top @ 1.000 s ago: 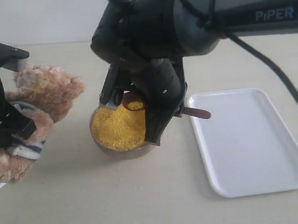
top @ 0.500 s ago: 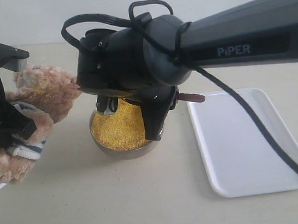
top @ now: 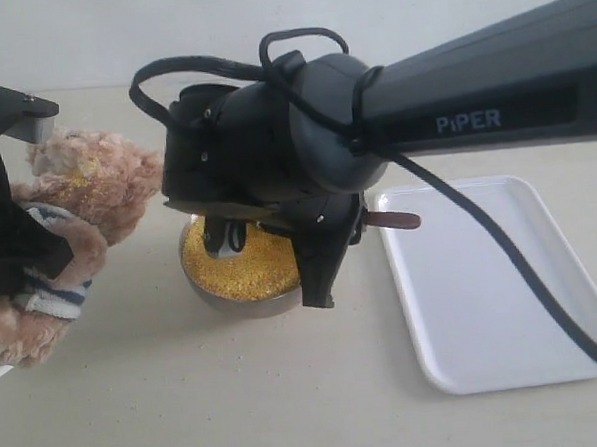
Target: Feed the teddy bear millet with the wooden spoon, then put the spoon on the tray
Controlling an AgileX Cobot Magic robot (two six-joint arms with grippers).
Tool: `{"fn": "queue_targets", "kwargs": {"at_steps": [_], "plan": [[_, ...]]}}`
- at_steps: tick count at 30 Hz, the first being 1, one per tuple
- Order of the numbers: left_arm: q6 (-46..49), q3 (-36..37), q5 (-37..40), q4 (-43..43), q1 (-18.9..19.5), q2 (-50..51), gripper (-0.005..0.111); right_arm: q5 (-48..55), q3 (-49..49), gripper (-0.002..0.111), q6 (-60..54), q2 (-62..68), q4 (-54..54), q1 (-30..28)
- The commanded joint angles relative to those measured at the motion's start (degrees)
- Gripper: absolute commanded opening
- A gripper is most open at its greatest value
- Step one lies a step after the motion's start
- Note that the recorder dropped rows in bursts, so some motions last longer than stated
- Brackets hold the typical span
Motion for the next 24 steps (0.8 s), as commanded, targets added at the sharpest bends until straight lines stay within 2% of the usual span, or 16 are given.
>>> {"fn": "queue_targets", "kwargs": {"at_steps": [1, 10, 24], "plan": [[-0.35, -0.41, -0.37, -0.4, 0.18, -0.5, 0.004, 0.25, 3.11, 0.0, 1.29, -0.06, -3.35, 0.05], [-0.35, -0.41, -0.37, -0.4, 0.18, -0.5, 0.004, 0.25, 3.23, 0.0, 4.33, -0.06, -8.43, 3.24], [-0.35, -0.41, -0.26, -0.67, 0.18, -0.5, 0.004, 0.25, 3.23, 0.0, 7.74, -0.06, -13.09, 3.35]]}}
